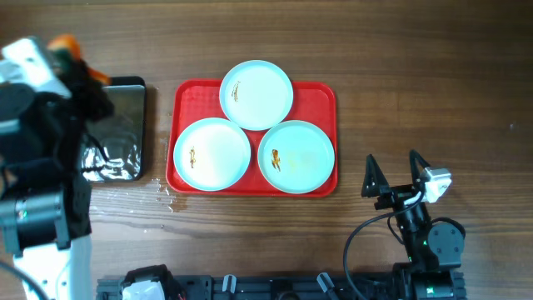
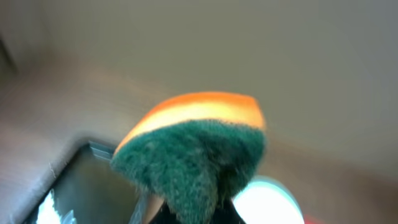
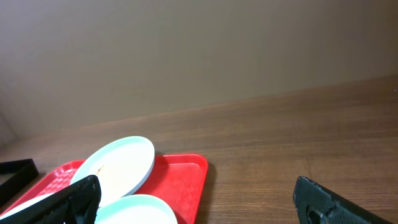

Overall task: Clean dirty plates on tray and stack at the side
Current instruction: 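Carry the sponge with the left gripper over the lower-left plate, then scrub the lower-left white plate with the sponge in the left gripper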

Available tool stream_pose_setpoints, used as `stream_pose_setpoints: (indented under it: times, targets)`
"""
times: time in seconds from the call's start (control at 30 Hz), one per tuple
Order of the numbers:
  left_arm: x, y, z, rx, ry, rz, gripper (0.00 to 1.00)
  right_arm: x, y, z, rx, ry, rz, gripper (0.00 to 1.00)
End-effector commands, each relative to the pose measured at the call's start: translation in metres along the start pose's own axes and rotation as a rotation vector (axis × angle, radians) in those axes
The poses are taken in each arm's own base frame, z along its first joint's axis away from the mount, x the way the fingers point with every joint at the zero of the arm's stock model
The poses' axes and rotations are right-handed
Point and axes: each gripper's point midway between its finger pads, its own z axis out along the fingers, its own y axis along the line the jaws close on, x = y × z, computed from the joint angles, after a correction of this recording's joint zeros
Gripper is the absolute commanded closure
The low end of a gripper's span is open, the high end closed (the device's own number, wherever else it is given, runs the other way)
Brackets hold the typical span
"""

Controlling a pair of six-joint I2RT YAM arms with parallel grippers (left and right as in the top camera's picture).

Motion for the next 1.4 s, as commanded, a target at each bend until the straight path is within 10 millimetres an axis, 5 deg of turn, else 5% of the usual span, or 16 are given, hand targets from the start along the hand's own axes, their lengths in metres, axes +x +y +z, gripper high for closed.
stream_pose_setpoints:
  times: [0.0, 0.13, 0.2, 0.4, 0.43, 0.5, 0.53, 0.7, 0.8, 0.83, 0.97, 1.1, 1.37]
  targets:
    - [0.106, -0.023, 0.036, 0.079, 0.415, -0.118, 0.96, -0.002, -0.002, 0.0, 0.012, -0.009, -0.017, 0.0]
    - [0.215, -0.066, 0.048, 0.197, 0.858, -0.136, 0.96, -0.002, -0.002, 0.0, 0.012, -0.009, -0.018, 0.0]
    - [0.264, -0.072, 0.058, 0.157, 1.008, -0.08, 0.96, -0.002, -0.002, 0.0, 0.012, -0.009, -0.017, 0.0]
    - [0.344, -0.056, 0.084, 0.024, 1.216, -0.026, 0.96, -0.002, -0.002, 0.0, 0.012, -0.009, -0.018, 0.0]
    - [0.349, -0.054, 0.086, 0.014, 1.231, -0.026, 0.96, -0.002, -0.002, 0.0, 0.012, -0.009, -0.017, 0.0]
    - [0.352, -0.055, 0.09, 0.018, 1.228, -0.026, 0.42, -0.002, -0.002, 0.0, 0.012, -0.009, -0.017, 0.0]
    - [0.352, -0.056, 0.091, 0.026, 1.227, -0.031, 0.32, -0.002, -0.002, 0.0, 0.012, -0.009, -0.018, 0.0]
    - [0.319, -0.075, 0.085, 0.099, 1.193, -0.012, 0.11, -0.002, -0.002, 0.0, 0.012, -0.009, -0.018, 0.0]
    - [0.289, -0.086, 0.075, 0.136, 1.129, -0.008, 0.14, -0.002, -0.002, 0.0, 0.012, -0.009, -0.017, 0.0]
    - [0.289, -0.084, 0.073, 0.125, 1.131, -0.002, 0.21, -0.002, -0.002, 0.0, 0.012, -0.009, -0.018, 0.0]
    - [0.317, -0.074, 0.067, 0.063, 1.172, 0.053, 0.49, -0.002, -0.002, 0.0, 0.012, -0.009, -0.017, 0.0]
    - [0.341, -0.053, 0.074, -0.077, 1.134, 0.089, 0.5, -0.002, -0.002, 0.0, 0.012, -0.009, -0.018, 0.0]
    - [0.358, -0.059, 0.08, -0.065, 1.095, 0.083, 0.59, -0.002, -0.002, 0.0, 0.012, -0.009, -0.017, 0.0]
